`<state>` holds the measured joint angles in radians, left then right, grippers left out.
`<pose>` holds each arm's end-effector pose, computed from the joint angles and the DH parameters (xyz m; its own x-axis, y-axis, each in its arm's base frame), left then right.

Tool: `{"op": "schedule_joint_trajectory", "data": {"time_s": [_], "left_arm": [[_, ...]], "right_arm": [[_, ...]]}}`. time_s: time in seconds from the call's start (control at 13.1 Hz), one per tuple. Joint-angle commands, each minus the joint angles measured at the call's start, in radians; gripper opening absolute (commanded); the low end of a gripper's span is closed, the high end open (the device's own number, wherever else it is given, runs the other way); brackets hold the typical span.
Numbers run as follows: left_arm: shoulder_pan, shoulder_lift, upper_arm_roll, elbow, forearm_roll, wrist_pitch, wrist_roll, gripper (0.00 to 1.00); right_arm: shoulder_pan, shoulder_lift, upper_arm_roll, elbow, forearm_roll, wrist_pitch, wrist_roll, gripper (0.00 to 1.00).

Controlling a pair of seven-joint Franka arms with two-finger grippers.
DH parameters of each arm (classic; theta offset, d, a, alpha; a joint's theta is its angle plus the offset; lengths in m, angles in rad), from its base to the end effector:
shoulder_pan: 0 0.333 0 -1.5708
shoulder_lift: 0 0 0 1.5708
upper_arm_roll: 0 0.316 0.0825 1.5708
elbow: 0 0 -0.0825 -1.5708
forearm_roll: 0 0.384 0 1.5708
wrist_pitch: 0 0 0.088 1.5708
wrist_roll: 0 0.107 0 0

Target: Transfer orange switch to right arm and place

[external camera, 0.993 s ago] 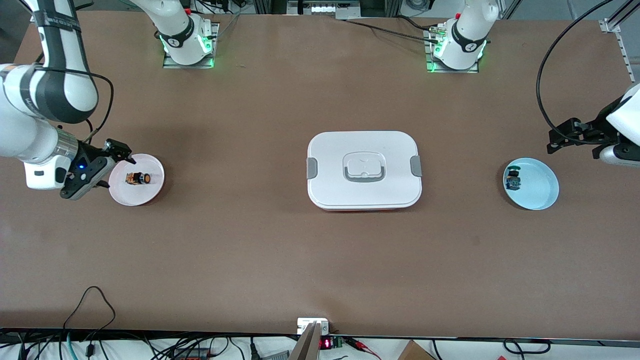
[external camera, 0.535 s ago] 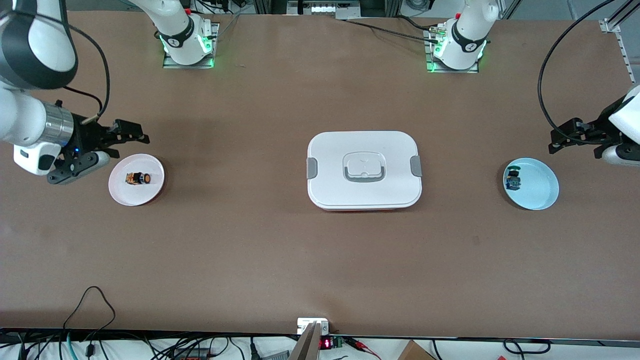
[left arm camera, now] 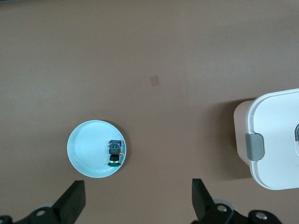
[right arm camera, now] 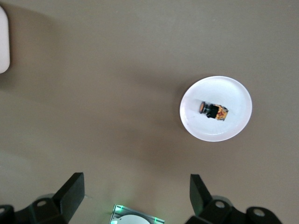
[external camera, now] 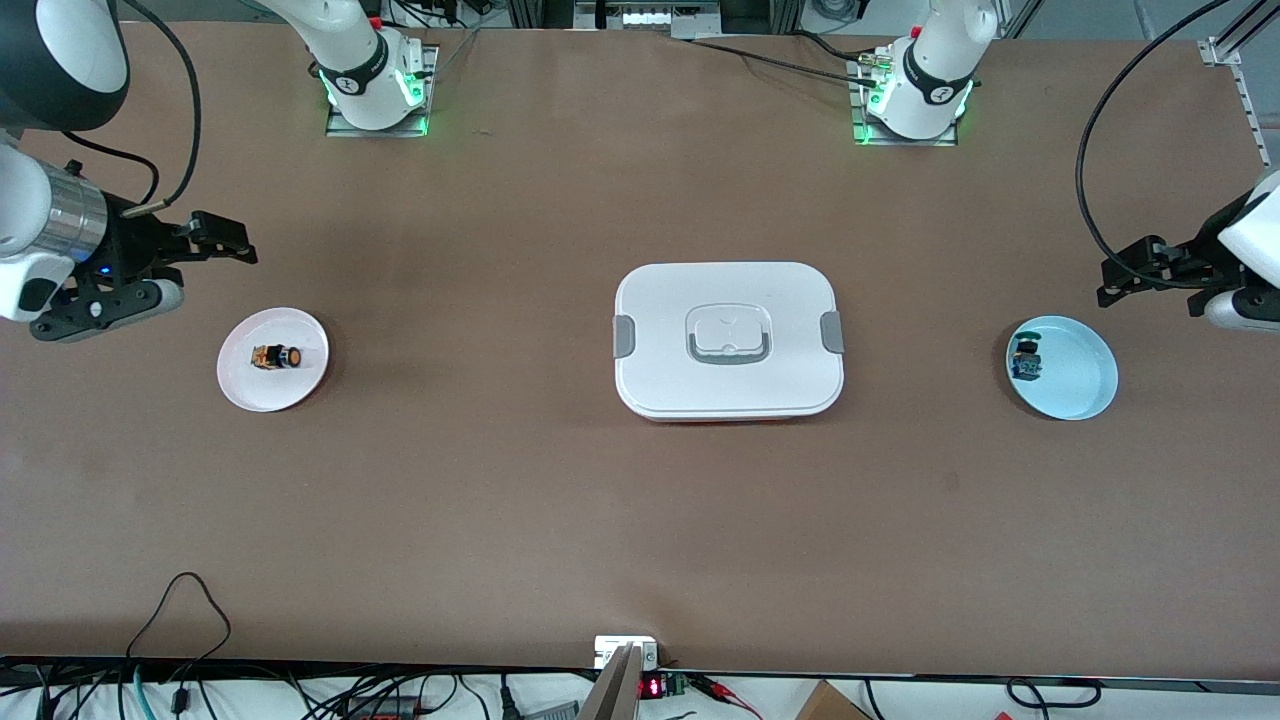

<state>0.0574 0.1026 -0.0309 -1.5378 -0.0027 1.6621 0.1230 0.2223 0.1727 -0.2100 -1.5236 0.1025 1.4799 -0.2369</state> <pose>0.5933 0.0164 0.5894 0.9951 -0.0959 0.0223 -0.0960 -0.9954 0.0031 0.5888 0.0283 0.5427 0.9494 0.2504 -0.1895 0.2322 -0.9660 -0.1135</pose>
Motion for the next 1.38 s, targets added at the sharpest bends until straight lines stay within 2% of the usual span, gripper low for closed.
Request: {"op": "schedule_joint_trajectory", "data": {"time_s": [0.0, 0.15, 0.46, 0.69, 0.99, 1.3], "left_arm": [[0.012, 0.008, -0.004, 0.027, -0.014, -0.024, -0.003, 1.00], [0.012, 0.008, -0.004, 0.027, -0.014, -0.024, -0.003, 1.00], [0.010, 0.008, -0.006, 0.028, -0.014, -0.024, -0.003, 1.00], [0.010, 0.008, -0.006, 0.028, -0.014, -0.024, -0.003, 1.00], [0.010, 0.006, -0.011, 0.028, -0.014, -0.036, -0.002, 1.00], [0.010, 0.006, -0.011, 0.027, -0.013, -0.039, -0.002, 1.00]], "right_arm": [[-0.021, -0.005, -0.003, 0.019, -0.010, 0.003, 0.164, 1.00], [0.015, -0.009, 0.006, 0.026, -0.042, 0.003, 0.322, 1.00], [0.016, -0.025, 0.021, 0.030, -0.158, 0.020, 0.332, 1.00], [-0.004, -0.030, 0.021, 0.005, -0.149, 0.048, 0.332, 1.00], [-0.052, -0.102, 0.029, -0.148, -0.141, 0.218, 0.311, 1.00], [-0.060, -0.111, 0.027, -0.153, -0.121, 0.218, 0.194, 1.00]]}}
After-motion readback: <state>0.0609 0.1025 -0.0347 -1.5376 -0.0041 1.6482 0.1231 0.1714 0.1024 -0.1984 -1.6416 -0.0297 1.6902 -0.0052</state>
